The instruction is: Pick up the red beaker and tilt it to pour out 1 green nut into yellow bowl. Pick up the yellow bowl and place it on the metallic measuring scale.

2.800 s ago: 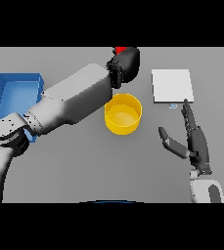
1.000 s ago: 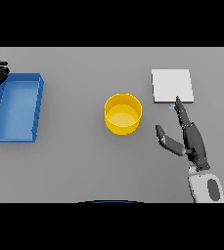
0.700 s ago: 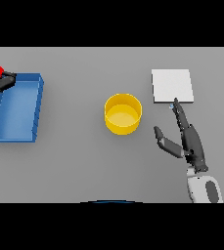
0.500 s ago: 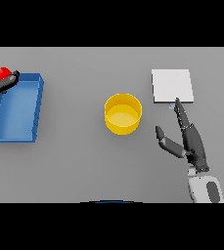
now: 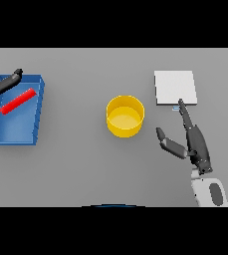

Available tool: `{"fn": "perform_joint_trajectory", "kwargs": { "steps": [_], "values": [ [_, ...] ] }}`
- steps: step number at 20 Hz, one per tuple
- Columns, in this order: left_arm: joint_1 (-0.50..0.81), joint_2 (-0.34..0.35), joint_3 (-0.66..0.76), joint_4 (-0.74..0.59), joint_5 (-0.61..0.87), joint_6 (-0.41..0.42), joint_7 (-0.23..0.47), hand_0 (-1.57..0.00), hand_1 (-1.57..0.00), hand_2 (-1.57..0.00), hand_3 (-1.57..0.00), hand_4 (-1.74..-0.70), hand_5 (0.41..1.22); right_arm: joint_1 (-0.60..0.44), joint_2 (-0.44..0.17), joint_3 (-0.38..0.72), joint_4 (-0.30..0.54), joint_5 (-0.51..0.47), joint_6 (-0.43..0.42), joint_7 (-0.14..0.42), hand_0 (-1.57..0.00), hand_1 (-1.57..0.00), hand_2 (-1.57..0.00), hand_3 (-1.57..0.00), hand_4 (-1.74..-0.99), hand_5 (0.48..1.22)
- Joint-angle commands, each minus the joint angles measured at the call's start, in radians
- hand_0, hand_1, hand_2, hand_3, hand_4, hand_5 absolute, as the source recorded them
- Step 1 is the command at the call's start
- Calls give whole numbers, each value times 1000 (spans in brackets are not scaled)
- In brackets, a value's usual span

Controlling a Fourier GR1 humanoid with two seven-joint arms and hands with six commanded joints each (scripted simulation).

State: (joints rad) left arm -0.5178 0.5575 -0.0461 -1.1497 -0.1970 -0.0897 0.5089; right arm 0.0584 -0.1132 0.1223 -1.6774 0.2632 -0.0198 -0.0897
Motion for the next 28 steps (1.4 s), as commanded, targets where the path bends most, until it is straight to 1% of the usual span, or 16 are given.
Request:
{"fn": "perform_joint_trajectory", "kwargs": {
  "steps": [1, 2, 3, 4, 5, 6, 7, 8, 10, 11, 14, 19, 22, 23, 25, 28],
  "values": [
    [5, -8, 1, -11, 5, 8, -16, -51, -46, -44, -45, -779, 635, -6, -7, 18, -7, 14, 14, -4, 1, 1, 1, 1, -1115, 638],
    [20, -15, 6, -19, 14, 15, -44, -40, -37, -35, -36, -784, 644, -24, -31, 32, 4, 22, 45, -28, 1, 1, 1, 1, -1087, 649],
    [19, -21, 13, -20, 25, 17, -47, -32, -29, -28, -29, -786, 652, -54, -53, 41, 16, 35, 68, -25, 1, 1, 1, 1, -1080, 662],
    [24, -28, 19, -23, 34, 22, -52, -25, -23, -22, -23, -793, 657, -86, -86, 53, 28, 58, 93, -17, 1, 1, 1, 1, -1088, 665],
    [32, -27, 24, -41, 44, 19, -56, -20, -18, -17, -18, -798, 661, -119, -116, 75, 37, 109, 103, 5, 1, 1, 1, 1, -1103, 662],
    [39, -28, 20, -49, 41, 21, -52, -16, -15, -14, -14, -799, 666, -134, -158, 97, 34, 167, 111, 9, 1, 1, 1, 1, -1122, 649],
    [26, -38, 14, -49, 39, 23, -25, -13, -11, -11, -11, -800, 673, -176, -180, 116, 44, 204, 127, 33, 1, 1, 1, 1, -1128, 637],
    [28, -39, 14, -60, 42, 22, -27, -10, -9, -8, -9, -802, 678, -203, -205, 149, 62, 257, 137, 13, 1, 1, 1, 1, -1132, 631],
    [26, -39, 13, -54, 42, 18, -14, -6, -5, -5, -5, -806, 687, -284, -253, 197, 107, 333, 174, 7, 1, 1, 1, 1, -1142, 627],
    [23, -45, 12, -53, 48, 15, -13, -5, -4, -4, -4, -809, 688, -302, -272, 229, 106, 367, 193, -16, 1, 1, 1, 1, -1150, 630],
    [40, -35, 21, -53, 53, 8, -29, -2, -2, -1, -2, -811, 689, -410, -305, 302, 171, 444, 243, -67, 1, 1, 1, 1, -1162, 637],
    [51, -33, 22, -63, 55, 7, -42, 0, 0, 0, 0, -806, 695, -527, -321, 394, 273, 523, 306, -125, 1, 1, 1, 1, -1153, 639],
    [50, -31, 25, -54, 55, 4, -50, 1, 1, 1, 1, -808, 696, -592, -305, 441, 360, 556, 335, -147, 1, 1, 1, 1, -1157, 644],
    [36, -33, 27, -48, 56, 5, -38, 1, 1, 1, 1, -808, 695, -616, -289, 456, 386, 562, 347, -151, 1, 1, 1, 1, -1155, 646],
    [41, -31, 29, -49, 57, 4, -37, 1, 1, 1, 1, -808, 696, -644, -290, 489, 415, 579, 379, -176, 1, 1, 1, 1, -1161, 658],
    [46, -18, 28, -51, 53, -5, -54, 1, 1, 1, 1, -807, 700, -697, -273, 520, 473, 599, 422, -164, 1, 1, 1, 1, -1164, 670]
  ]
}}
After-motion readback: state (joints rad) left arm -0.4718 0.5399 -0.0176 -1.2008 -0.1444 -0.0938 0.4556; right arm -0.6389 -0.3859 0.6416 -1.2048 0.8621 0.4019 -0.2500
